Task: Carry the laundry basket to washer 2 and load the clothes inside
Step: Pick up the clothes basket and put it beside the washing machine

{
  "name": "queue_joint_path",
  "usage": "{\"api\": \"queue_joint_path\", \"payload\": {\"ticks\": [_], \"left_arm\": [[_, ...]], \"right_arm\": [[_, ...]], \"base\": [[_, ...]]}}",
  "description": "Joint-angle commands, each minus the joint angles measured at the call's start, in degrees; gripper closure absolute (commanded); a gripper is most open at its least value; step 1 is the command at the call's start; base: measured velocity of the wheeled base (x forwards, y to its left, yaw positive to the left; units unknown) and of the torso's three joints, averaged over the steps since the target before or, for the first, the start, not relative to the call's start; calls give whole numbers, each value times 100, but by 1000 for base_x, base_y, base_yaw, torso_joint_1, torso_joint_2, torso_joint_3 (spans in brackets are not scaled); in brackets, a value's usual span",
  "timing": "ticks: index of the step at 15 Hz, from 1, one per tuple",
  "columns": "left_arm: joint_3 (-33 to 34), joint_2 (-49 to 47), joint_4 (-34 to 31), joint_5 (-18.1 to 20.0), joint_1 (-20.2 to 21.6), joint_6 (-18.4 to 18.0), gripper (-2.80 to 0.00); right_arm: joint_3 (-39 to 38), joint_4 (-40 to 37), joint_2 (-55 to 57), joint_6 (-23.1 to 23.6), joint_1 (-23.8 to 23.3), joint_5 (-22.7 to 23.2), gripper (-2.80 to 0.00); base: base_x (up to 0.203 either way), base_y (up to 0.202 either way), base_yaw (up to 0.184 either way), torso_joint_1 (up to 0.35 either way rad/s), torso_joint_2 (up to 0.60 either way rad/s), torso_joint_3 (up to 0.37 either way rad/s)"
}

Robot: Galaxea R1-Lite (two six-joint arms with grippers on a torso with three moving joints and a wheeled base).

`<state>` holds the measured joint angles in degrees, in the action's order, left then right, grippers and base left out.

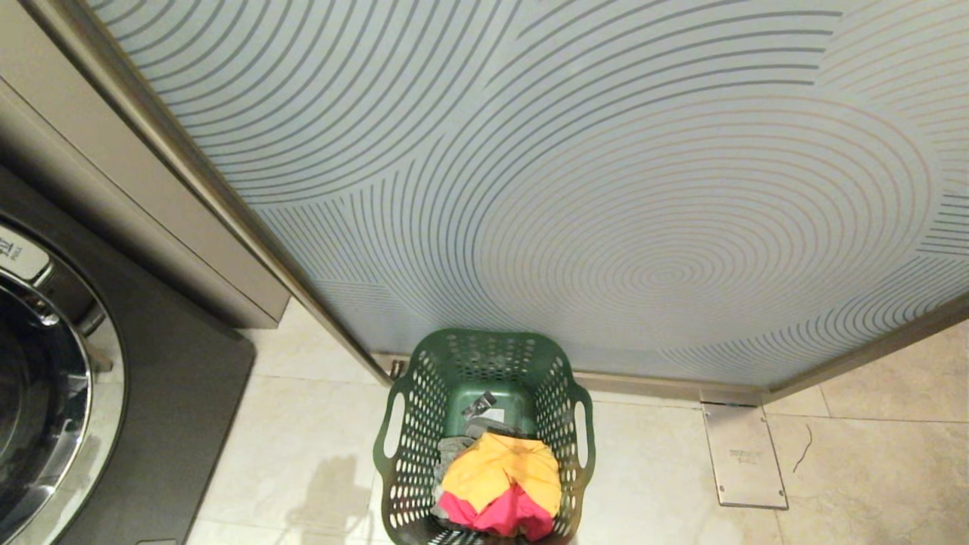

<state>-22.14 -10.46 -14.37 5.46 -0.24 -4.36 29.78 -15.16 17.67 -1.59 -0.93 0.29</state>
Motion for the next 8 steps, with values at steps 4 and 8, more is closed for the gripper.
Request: {"api": "queue_joint_path", "payload": {"ticks": [4, 8], "left_arm": [[-866, -3763, -527, 581, -86, -29, 0], [-791, -6246, 824, 515, -658, 75, -280]], "right_arm": [[1023, 49, 4158, -728, 33, 126, 0], [1038, 2109, 6595, -1108, 286, 174, 0]], "base": [[0, 0, 0, 0, 0, 0], [0, 0, 0, 0, 0, 0]]}}
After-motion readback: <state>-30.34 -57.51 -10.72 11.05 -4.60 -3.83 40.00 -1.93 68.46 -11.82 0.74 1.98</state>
